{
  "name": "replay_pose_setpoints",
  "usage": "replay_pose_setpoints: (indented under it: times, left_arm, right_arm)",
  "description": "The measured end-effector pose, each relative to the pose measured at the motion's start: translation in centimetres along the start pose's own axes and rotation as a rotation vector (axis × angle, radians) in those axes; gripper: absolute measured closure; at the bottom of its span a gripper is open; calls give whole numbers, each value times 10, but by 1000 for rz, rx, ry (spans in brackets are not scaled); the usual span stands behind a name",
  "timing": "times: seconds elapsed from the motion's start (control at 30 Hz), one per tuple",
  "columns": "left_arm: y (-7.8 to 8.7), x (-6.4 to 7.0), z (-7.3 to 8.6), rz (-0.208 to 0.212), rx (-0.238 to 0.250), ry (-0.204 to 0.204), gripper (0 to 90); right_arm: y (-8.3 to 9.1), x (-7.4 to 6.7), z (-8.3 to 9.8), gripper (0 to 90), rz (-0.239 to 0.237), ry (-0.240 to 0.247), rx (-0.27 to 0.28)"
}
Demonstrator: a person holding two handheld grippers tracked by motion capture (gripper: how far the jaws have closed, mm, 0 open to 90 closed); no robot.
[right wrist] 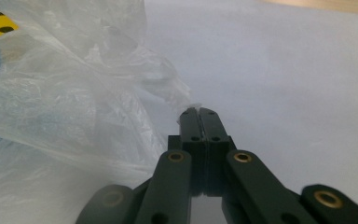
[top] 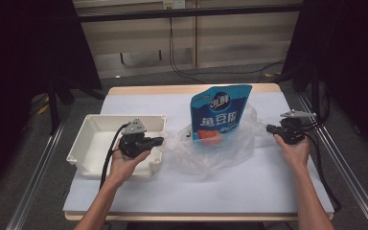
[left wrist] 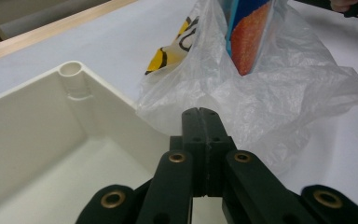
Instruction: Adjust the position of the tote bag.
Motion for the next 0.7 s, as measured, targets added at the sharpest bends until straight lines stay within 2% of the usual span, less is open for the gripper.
replay_pose_setpoints:
  times: [0.1, 0.2, 0.23, 0.27, 0.37, 0.43, 0.47, 0.57, 0.6, 0.63, 0.7]
  left_arm:
    - [-2, 3, -1, 1, -10, -7, 900]
    - [-3, 2, 0, -6, -20, -7, 900]
    - [-2, -2, 2, -18, -27, -12, 900]
    - [-2, -2, 1, -17, -20, 5, 900]
    - [-2, -2, 1, -16, -26, 13, 900]
    - [-2, 0, 1, 0, -17, 0, 900]
    - [0, 0, 2, 8, -10, -1, 900]
    - [2, -1, 1, 4, 7, 7, 900]
    - [4, -1, 0, 13, 21, 15, 900]
    - [7, -1, -2, 19, 37, 19, 828]
    - [8, 0, -4, 26, 52, 21, 749]
  right_arm:
    - [-4, 3, 8, 900, 31, 24, -46]
    - [-7, 5, 14, 900, 35, 32, -67]
    - [-9, 6, 17, 900, 44, 57, -81]
    - [-9, 6, 18, 900, 42, 63, -86]
    - [-11, 5, 18, 900, 41, 55, -83]
    - [-11, 5, 19, 900, 40, 58, -84]
    - [-11, 3, 20, 900, 24, 47, -85]
    - [-10, 1, 19, 894, 21, 59, -73]
    - [-8, 0, 18, 871, 15, 52, -63]
    - [-5, 1, 16, 751, 14, 49, -45]
    - [-3, 2, 13, 659, 23, 46, -30]
Point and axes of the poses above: each handheld gripper's, and its own axes: y roughly backward along the jaws, z roughly out of its underside, x roughly to its right, the point moved 6 cm from there along -y, roughly forward along the jaws, and after that the axes turned 9 degrees about z, right-handed, at the moved point
